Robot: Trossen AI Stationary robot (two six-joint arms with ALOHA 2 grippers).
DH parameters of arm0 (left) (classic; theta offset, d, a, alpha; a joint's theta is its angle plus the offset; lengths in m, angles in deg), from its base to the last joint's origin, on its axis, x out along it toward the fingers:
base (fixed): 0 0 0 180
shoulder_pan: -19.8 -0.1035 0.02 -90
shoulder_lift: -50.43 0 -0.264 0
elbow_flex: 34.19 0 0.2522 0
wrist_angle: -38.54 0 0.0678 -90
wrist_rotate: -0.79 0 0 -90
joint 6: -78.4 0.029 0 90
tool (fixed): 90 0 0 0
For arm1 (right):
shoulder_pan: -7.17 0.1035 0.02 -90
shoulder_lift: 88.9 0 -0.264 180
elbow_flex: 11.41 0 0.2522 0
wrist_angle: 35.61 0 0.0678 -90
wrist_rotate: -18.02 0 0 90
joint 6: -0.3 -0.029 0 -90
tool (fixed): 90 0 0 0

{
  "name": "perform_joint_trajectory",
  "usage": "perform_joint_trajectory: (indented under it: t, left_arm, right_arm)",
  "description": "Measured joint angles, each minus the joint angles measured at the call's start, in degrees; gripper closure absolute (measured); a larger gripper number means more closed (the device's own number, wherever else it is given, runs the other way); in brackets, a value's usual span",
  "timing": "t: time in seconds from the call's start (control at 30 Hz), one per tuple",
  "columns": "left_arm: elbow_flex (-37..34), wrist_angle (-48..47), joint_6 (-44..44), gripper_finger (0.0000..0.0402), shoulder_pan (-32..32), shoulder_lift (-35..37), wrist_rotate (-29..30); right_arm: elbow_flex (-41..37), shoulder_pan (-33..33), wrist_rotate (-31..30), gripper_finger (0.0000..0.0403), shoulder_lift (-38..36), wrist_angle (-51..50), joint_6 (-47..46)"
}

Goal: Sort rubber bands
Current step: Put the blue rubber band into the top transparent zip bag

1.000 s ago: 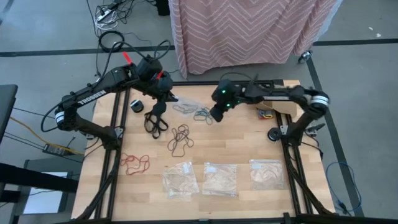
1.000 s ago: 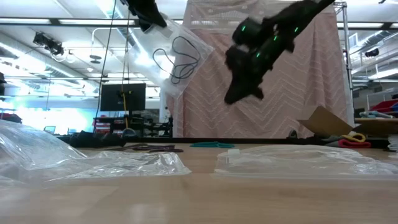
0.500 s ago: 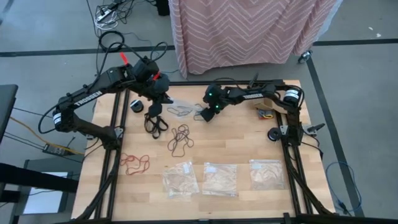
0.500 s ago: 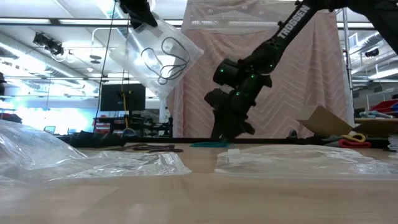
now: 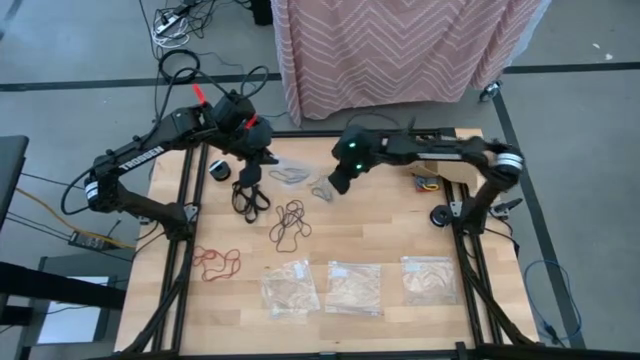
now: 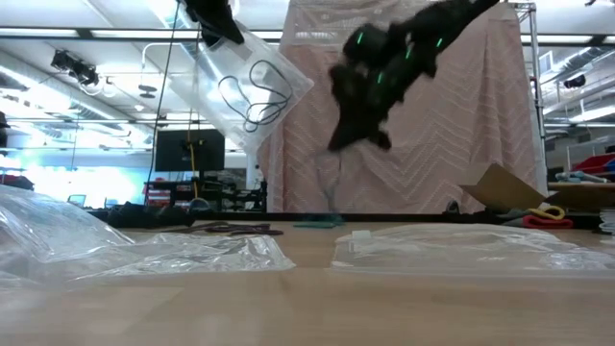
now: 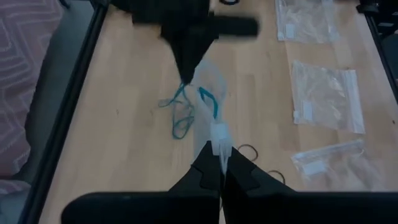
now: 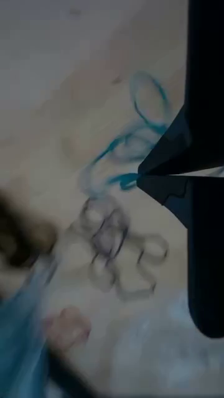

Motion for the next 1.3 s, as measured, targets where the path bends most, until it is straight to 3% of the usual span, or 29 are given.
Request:
perform_joint_trajectory:
  t: [0.27,0.5,0.6,1.07,1.3]
  left_arm:
    - [0.0,2.66,1.32,0.0402,-0.02,0.0,0.0]
    - [0.0,3.8,1.43,0.0402,-0.01,-1.5,-0.17]
    - [0.0,3.87,1.41,0.0402,-0.02,-2.57,-1.3]
    - [0.0,4.35,2.09,0.0402,0.04,-6.65,-3.34]
    - [-0.04,4.02,2.93,0.0402,0.04,-7.08,-3.47]
  right_arm:
    - [0.03,0.87,-5.87,0.0403,-13.6,-12.86,-0.17]
    - [0.03,1.53,-7.73,0.0403,-20.33,-13.17,-1.63]
    - [0.01,1.88,-9.21,0.0403,-21.76,-15.93,-2.28]
    - [0.13,4.81,-8.08,0.0403,-23.21,-7.14,-4.33]
    - [3.1,4.87,-9.01,0.0403,-23.06,-8.8,-3.26]
